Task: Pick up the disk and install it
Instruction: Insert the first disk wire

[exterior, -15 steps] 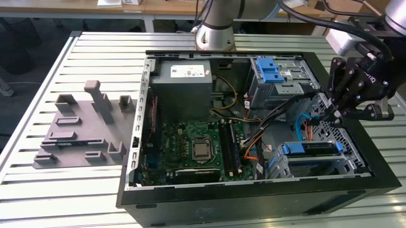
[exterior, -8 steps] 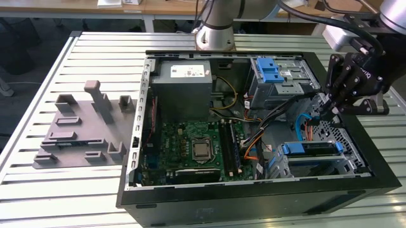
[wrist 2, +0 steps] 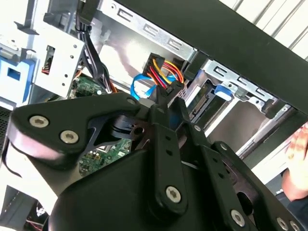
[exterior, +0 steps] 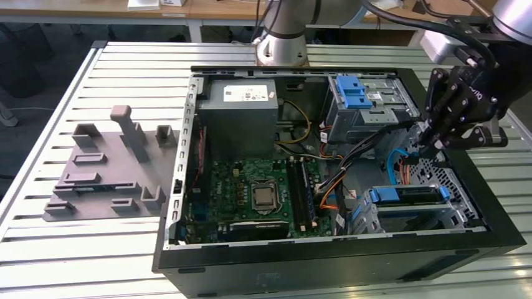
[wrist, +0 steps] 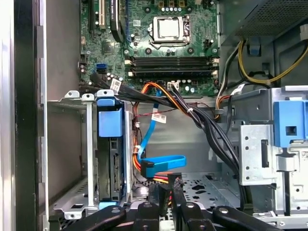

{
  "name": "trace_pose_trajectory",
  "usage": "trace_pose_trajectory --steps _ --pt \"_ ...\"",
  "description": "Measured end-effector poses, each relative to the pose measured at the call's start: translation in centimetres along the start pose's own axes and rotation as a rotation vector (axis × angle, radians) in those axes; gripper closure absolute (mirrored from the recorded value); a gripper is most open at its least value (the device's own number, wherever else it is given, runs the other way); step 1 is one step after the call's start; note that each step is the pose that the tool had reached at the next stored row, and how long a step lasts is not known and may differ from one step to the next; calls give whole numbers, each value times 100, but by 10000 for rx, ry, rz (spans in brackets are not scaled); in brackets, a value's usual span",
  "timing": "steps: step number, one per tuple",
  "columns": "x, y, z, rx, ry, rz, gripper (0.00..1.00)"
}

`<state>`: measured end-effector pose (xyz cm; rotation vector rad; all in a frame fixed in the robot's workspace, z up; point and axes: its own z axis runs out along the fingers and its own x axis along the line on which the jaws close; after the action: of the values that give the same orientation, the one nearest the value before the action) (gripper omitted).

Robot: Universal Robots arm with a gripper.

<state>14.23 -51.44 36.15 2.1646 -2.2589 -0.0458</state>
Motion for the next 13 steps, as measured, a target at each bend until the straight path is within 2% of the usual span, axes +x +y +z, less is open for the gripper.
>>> trace_pose_trajectory --steps 3,8,10,11,12,13 --pt "-10 -2 20 5 94 95 75" --pt "-36 -8 52 4 98 261 75" --pt "-36 -9 59 6 132 269 75" --pt "-35 -9 62 8 151 271 76" --pt "-33 -9 64 8 163 271 83" --pt "-29 -9 65 9 175 271 83"
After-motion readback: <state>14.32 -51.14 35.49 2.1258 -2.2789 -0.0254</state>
